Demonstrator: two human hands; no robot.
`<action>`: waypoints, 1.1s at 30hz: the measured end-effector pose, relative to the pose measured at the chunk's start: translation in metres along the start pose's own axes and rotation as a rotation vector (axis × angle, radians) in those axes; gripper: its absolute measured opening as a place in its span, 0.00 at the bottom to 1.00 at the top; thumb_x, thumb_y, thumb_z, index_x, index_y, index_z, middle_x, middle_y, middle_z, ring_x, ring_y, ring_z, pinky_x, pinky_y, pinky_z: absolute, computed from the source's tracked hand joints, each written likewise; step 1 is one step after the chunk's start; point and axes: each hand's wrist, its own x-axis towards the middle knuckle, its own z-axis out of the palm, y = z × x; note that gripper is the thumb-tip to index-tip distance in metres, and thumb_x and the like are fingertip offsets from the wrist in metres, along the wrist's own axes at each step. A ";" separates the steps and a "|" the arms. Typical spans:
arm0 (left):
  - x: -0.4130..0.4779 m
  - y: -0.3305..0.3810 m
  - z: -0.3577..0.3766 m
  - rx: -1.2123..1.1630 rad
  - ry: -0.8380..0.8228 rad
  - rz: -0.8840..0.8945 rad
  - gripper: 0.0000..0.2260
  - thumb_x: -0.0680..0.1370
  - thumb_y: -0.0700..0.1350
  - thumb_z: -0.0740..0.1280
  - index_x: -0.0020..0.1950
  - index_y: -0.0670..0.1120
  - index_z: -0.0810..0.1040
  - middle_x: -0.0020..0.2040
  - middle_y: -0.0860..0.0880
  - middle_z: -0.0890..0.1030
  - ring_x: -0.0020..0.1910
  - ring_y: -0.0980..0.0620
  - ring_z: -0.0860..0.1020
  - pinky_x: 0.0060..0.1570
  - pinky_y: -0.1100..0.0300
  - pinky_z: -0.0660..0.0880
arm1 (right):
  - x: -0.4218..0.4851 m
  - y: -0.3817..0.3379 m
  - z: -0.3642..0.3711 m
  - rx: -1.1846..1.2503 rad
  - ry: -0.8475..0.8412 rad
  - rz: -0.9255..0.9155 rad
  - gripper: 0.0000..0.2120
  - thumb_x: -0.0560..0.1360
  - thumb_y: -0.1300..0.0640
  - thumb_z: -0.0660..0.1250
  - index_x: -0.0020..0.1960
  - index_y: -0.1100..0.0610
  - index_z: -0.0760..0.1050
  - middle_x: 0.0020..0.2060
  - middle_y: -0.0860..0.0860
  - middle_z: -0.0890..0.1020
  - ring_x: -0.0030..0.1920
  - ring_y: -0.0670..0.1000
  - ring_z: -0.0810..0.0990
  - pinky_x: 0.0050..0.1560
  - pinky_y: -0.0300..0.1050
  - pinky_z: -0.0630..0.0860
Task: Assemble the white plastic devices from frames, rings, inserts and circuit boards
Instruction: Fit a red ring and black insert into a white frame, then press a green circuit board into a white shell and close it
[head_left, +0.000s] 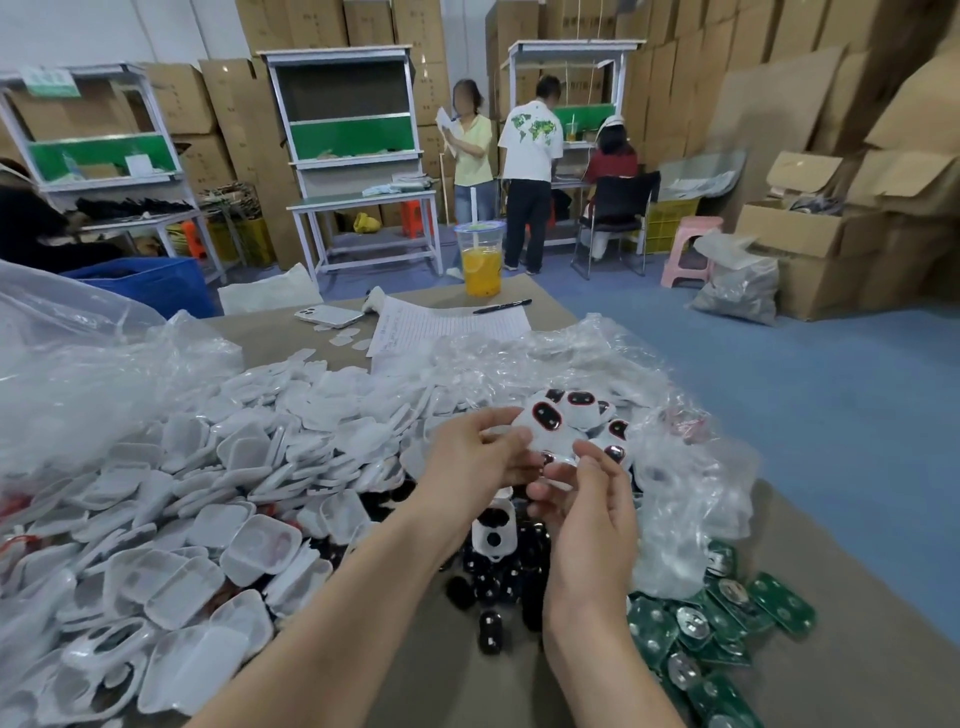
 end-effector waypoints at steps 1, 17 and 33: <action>0.001 -0.001 0.001 -0.029 -0.001 0.000 0.06 0.81 0.37 0.68 0.55 0.46 0.80 0.38 0.46 0.85 0.40 0.51 0.86 0.40 0.63 0.81 | 0.002 0.000 -0.001 0.021 0.015 0.016 0.09 0.84 0.58 0.59 0.54 0.52 0.78 0.33 0.48 0.81 0.31 0.46 0.79 0.33 0.39 0.75; 0.009 0.002 0.009 -0.046 -0.047 -0.047 0.11 0.81 0.39 0.68 0.63 0.39 0.78 0.42 0.43 0.83 0.39 0.52 0.84 0.41 0.62 0.80 | 0.004 -0.001 0.000 0.137 0.064 0.074 0.09 0.83 0.59 0.58 0.53 0.53 0.77 0.30 0.47 0.81 0.29 0.45 0.78 0.28 0.36 0.74; -0.112 -0.040 -0.106 1.164 0.228 0.414 0.20 0.77 0.63 0.61 0.66 0.59 0.77 0.65 0.63 0.76 0.67 0.59 0.71 0.63 0.61 0.70 | -0.040 0.022 0.004 -1.074 -0.563 -0.554 0.16 0.80 0.45 0.51 0.62 0.40 0.72 0.55 0.36 0.77 0.58 0.39 0.74 0.59 0.32 0.68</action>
